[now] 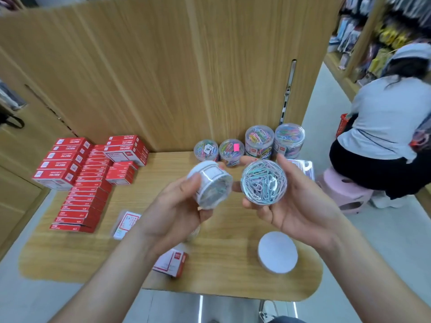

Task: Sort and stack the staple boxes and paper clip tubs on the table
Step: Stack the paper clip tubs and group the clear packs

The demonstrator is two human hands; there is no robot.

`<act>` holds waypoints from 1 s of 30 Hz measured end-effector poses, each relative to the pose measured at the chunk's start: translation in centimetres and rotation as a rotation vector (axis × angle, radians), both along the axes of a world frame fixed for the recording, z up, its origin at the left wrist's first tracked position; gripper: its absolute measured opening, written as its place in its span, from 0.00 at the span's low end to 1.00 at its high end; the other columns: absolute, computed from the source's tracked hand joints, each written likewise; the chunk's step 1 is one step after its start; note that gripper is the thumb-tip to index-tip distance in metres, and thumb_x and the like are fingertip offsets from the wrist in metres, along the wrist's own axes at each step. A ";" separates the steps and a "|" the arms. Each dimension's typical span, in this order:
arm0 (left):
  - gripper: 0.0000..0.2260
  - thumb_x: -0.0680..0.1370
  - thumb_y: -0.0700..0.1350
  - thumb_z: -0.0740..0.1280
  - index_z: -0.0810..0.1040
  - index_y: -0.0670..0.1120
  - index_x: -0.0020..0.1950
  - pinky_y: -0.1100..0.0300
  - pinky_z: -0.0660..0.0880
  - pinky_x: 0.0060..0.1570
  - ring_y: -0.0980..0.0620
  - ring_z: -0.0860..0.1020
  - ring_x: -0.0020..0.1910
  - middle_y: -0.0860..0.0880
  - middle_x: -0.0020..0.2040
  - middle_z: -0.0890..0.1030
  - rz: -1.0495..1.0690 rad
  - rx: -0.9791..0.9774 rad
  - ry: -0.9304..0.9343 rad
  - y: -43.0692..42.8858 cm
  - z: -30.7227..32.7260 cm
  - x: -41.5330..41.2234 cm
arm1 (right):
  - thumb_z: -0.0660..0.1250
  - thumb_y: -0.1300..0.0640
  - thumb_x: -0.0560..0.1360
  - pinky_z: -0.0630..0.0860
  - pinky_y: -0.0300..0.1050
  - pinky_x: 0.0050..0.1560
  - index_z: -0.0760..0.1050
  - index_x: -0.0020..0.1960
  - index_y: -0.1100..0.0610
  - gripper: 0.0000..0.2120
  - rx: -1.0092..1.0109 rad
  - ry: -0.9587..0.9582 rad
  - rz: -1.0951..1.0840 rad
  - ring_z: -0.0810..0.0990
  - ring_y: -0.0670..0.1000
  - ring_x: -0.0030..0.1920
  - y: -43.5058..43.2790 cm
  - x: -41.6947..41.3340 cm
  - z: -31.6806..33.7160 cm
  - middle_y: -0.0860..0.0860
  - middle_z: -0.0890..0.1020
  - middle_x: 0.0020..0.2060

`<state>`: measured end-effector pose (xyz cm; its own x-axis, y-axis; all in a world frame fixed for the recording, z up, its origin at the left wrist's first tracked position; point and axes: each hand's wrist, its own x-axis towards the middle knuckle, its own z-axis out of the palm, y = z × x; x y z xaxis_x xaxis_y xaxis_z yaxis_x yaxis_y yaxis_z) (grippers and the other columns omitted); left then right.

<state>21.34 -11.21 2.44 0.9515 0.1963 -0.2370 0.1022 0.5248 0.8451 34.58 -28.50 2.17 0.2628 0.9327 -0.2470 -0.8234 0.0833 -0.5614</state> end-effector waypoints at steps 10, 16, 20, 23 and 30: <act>0.14 0.69 0.58 0.72 0.82 0.50 0.46 0.67 0.72 0.36 0.59 0.77 0.35 0.55 0.37 0.81 0.125 0.708 0.254 1.8 1.8 3.6 | 0.80 0.49 0.62 0.78 0.41 0.49 0.76 0.60 0.46 0.28 -0.421 -1.068 -0.201 0.81 0.47 0.52 -0.7 1.0 0.8 0.49 0.83 0.52; 0.24 0.60 0.63 0.76 0.78 0.59 0.53 0.57 0.76 0.53 0.59 0.79 0.48 0.60 0.46 0.81 0.014 1.166 0.376 2.4 -1.1 5.8 | 0.75 0.37 0.61 0.64 0.48 0.49 0.71 0.66 0.44 0.36 -0.803 -1.929 -0.269 0.73 0.49 0.57 0.5 1.2 -0.9 0.41 0.78 0.53; 0.24 0.63 0.54 0.78 0.74 0.60 0.56 0.63 0.71 0.54 0.59 0.75 0.52 0.61 0.52 0.77 0.064 1.357 0.309 2.7 -1.4 6.3 | 0.75 0.41 0.64 0.59 0.47 0.49 0.68 0.69 0.46 0.36 -0.797 -2.019 -0.174 0.69 0.50 0.59 1.5 2.2 -1.0 0.41 0.76 0.58; 0.24 0.64 0.49 0.78 0.75 0.59 0.58 0.68 0.68 0.54 0.61 0.72 0.52 0.57 0.54 0.73 0.167 1.354 0.227 4.0 -0.9 6.9 | 0.76 0.45 0.64 0.67 0.53 0.53 0.70 0.67 0.50 0.35 -0.706 -2.059 -0.185 0.71 0.55 0.59 2.9 3.2 -0.1 0.46 0.77 0.59; 0.32 0.62 0.44 0.80 0.73 0.55 0.63 0.55 0.72 0.62 0.56 0.75 0.58 0.56 0.58 0.77 0.307 1.272 0.229 7.4 -2.0 9.1 | 0.71 0.42 0.68 0.60 0.49 0.52 0.67 0.66 0.49 0.30 -0.705 -2.207 -0.179 0.70 0.52 0.59 7.8 5.8 1.3 0.45 0.75 0.60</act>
